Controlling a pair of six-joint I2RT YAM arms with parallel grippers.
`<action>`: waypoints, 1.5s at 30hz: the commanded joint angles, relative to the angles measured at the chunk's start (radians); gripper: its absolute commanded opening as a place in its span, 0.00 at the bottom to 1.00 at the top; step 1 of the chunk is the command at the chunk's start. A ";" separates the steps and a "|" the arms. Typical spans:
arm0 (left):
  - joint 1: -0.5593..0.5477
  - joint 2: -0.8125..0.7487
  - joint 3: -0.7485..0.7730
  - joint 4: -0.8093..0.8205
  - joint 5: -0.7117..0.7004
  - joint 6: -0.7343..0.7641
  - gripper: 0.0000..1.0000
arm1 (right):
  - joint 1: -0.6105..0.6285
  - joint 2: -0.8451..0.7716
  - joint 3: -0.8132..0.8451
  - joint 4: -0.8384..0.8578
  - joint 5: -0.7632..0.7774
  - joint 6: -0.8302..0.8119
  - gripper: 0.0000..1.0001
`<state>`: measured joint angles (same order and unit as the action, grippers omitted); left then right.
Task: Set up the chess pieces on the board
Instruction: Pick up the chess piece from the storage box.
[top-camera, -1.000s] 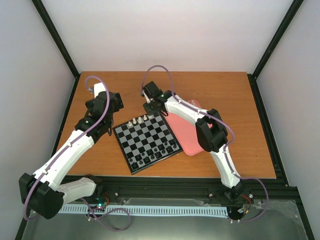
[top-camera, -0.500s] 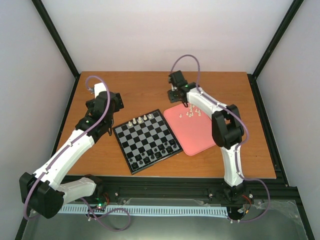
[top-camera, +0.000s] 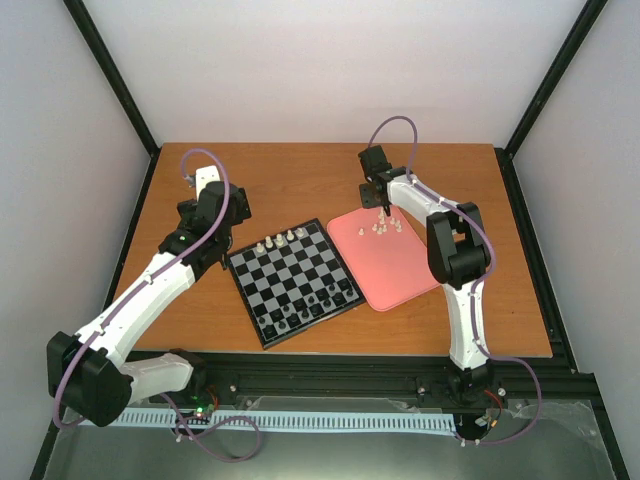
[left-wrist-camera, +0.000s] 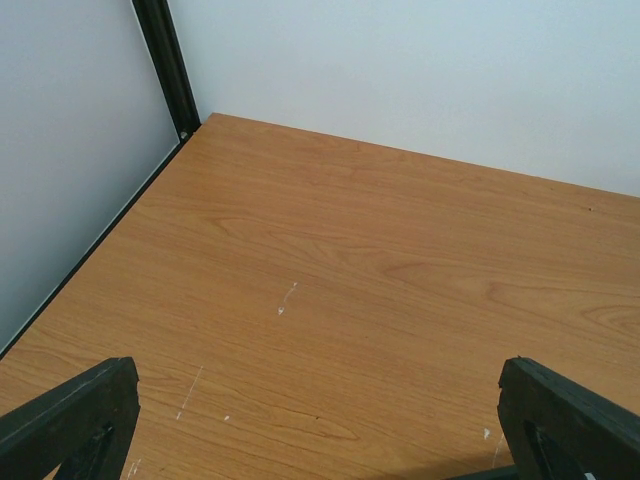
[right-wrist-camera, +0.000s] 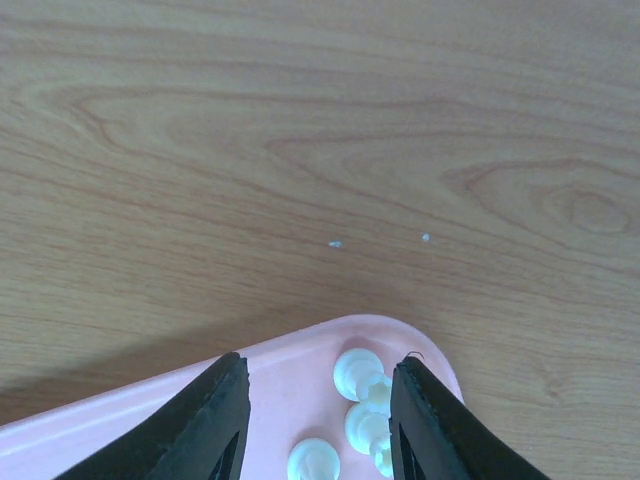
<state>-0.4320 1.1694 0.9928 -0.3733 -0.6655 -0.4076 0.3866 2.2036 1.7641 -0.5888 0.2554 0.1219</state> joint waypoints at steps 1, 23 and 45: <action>0.007 0.006 0.052 0.017 -0.008 -0.007 1.00 | -0.020 0.046 -0.007 -0.010 0.025 0.023 0.39; 0.007 0.007 0.056 0.016 -0.006 -0.007 1.00 | -0.049 0.097 0.035 -0.004 0.016 0.024 0.35; 0.007 0.006 0.058 0.011 -0.009 -0.009 1.00 | -0.048 0.113 0.068 -0.010 -0.003 0.013 0.08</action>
<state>-0.4320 1.1744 1.0058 -0.3729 -0.6655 -0.4076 0.3470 2.2955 1.8091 -0.5999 0.2523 0.1333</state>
